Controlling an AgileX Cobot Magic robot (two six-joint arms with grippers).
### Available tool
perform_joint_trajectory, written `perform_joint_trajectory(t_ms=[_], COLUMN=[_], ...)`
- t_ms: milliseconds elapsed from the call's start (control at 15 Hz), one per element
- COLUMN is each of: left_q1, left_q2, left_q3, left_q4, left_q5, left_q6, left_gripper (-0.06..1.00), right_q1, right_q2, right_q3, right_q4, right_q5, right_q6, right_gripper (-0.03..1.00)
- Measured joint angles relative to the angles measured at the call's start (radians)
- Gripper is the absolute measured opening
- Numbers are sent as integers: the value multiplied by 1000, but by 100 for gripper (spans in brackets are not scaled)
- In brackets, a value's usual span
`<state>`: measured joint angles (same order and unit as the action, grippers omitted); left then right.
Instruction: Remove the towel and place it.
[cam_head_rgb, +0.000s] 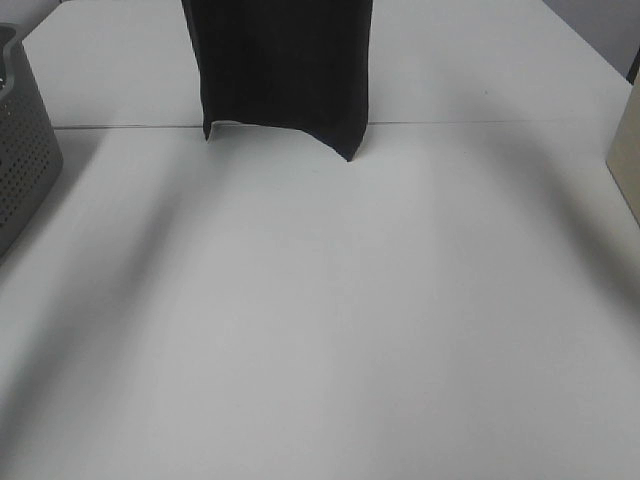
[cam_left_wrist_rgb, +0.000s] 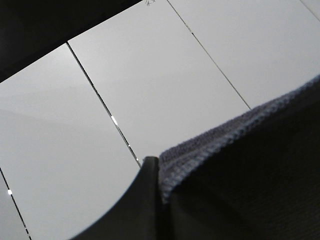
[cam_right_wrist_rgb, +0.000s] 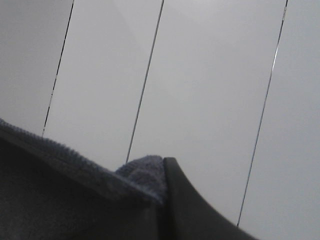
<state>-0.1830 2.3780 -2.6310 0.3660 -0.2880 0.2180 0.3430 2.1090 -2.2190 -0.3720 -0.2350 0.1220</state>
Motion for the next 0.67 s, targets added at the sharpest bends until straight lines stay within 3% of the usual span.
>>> perform_joint_trajectory(t_ms=[267,667], left_q1=[0,-4], left_q2=[0,34], left_q3=[0,-3], left_q4=[-2,0], left_q5=[-1,-49], left_q6=[0,2], left_gripper=[0,0], right_q1=[-19,-54], right_q2=[0,0], right_q3=[0,0], right_q4=[-21,-23], right_q5=[18,18], right_q6=[-79,-86], right_gripper=[1,1])
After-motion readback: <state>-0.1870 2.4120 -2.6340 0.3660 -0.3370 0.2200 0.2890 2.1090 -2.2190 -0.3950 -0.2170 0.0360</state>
